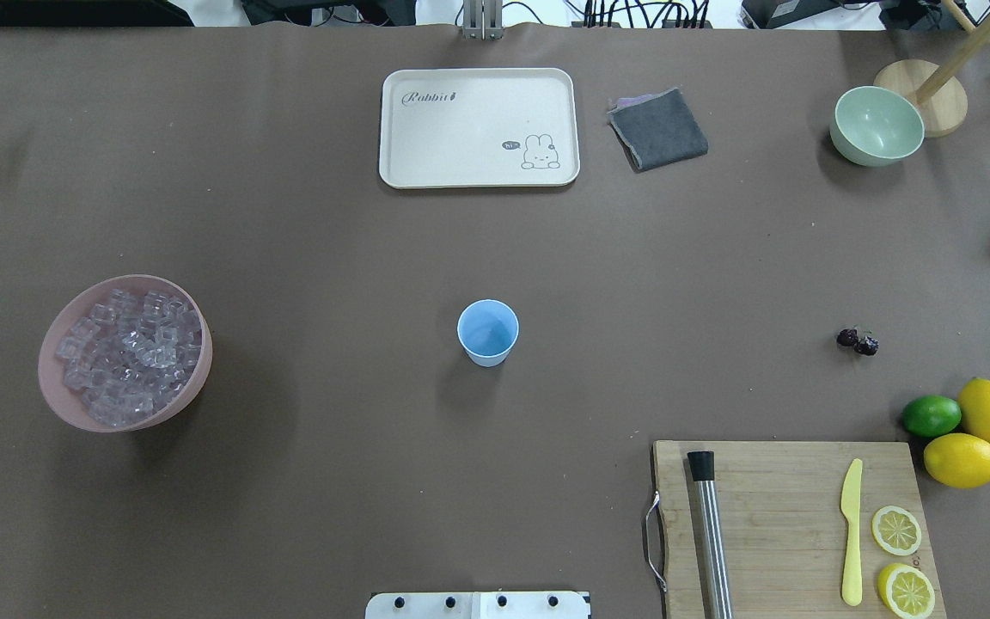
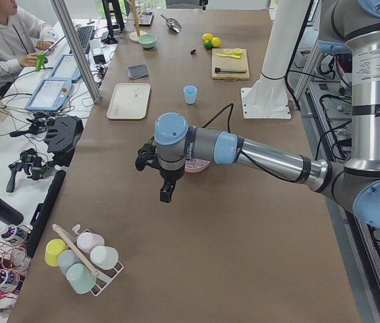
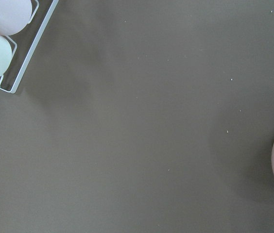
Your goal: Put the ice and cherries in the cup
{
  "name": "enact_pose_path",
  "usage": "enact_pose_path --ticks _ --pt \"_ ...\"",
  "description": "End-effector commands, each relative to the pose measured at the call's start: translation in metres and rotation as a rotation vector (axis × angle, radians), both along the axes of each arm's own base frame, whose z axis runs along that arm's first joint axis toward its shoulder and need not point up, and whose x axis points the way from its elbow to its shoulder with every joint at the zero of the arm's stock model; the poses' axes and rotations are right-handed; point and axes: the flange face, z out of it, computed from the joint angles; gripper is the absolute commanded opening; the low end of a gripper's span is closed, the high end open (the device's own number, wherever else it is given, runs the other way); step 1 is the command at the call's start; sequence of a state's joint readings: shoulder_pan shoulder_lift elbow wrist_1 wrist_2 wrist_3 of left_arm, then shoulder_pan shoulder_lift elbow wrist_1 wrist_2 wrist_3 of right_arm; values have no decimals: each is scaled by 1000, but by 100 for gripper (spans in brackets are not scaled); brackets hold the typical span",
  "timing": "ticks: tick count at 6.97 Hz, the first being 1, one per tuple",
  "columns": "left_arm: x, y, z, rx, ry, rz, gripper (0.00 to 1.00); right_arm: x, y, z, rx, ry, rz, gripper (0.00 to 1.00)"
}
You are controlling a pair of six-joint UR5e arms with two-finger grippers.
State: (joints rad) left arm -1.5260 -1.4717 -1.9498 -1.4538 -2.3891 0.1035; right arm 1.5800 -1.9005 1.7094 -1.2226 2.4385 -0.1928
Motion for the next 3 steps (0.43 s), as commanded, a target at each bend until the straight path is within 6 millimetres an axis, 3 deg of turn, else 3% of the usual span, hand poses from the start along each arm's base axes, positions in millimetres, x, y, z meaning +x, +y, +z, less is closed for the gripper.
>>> enact_pose_path --ticks 1,3 --pt "0 0 -3 7 0 -1 98 0 -1 0 0 -2 0 100" --pt "-2 1 -2 4 -9 -6 98 0 1 1 -4 -7 0 100"
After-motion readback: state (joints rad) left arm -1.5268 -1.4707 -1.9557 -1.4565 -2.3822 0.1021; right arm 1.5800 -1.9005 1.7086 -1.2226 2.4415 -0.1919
